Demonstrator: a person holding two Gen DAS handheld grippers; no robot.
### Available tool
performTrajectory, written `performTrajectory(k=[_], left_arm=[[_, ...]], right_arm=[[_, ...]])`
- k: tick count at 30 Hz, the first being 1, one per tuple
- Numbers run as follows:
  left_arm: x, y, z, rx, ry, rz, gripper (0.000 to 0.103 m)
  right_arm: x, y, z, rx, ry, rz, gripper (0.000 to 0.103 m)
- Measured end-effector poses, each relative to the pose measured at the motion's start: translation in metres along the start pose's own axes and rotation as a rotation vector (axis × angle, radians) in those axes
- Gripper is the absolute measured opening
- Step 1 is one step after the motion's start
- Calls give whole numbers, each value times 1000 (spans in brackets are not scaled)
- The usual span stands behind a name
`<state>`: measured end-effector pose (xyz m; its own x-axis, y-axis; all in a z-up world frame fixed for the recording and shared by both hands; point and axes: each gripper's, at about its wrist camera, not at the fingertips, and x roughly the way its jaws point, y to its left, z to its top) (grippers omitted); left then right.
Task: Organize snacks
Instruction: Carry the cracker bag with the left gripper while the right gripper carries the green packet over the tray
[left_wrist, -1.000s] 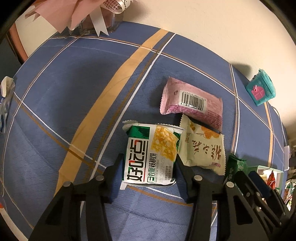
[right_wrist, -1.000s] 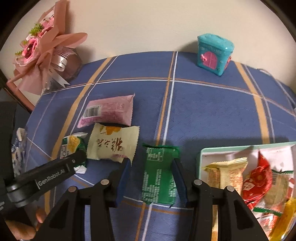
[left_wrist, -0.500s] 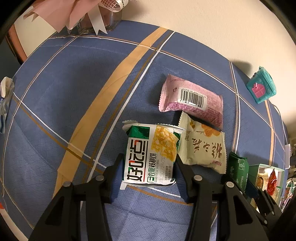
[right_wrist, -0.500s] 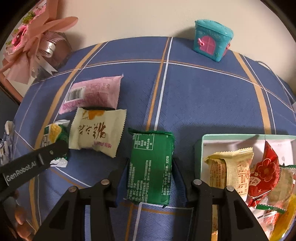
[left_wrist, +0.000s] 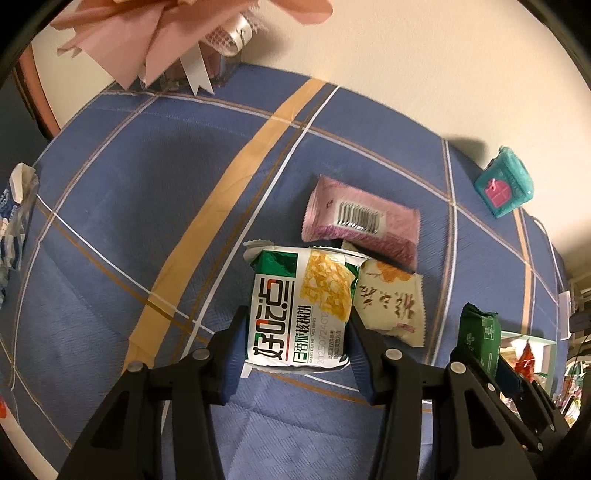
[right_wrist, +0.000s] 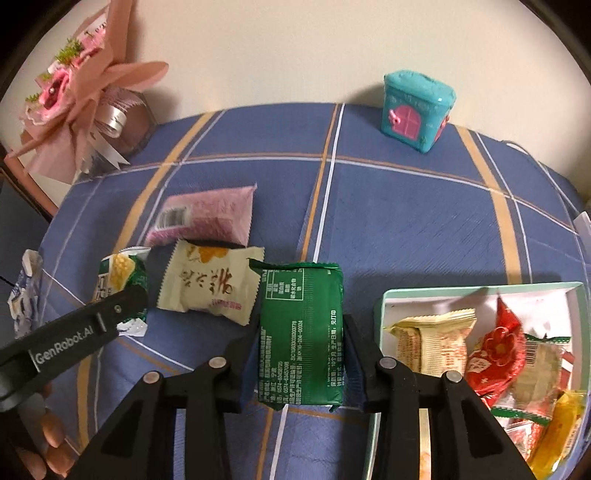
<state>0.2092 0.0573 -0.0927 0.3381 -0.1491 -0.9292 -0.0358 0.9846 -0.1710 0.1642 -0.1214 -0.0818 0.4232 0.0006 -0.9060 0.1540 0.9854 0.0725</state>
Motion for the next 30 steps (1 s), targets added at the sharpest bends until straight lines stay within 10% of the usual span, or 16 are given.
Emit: performTrajectory(k=[30], left_arm=[[-93,-123,-41,168,-132,-113,51]], right_arm=[[-111,-131,8,218,-135,-73,43]])
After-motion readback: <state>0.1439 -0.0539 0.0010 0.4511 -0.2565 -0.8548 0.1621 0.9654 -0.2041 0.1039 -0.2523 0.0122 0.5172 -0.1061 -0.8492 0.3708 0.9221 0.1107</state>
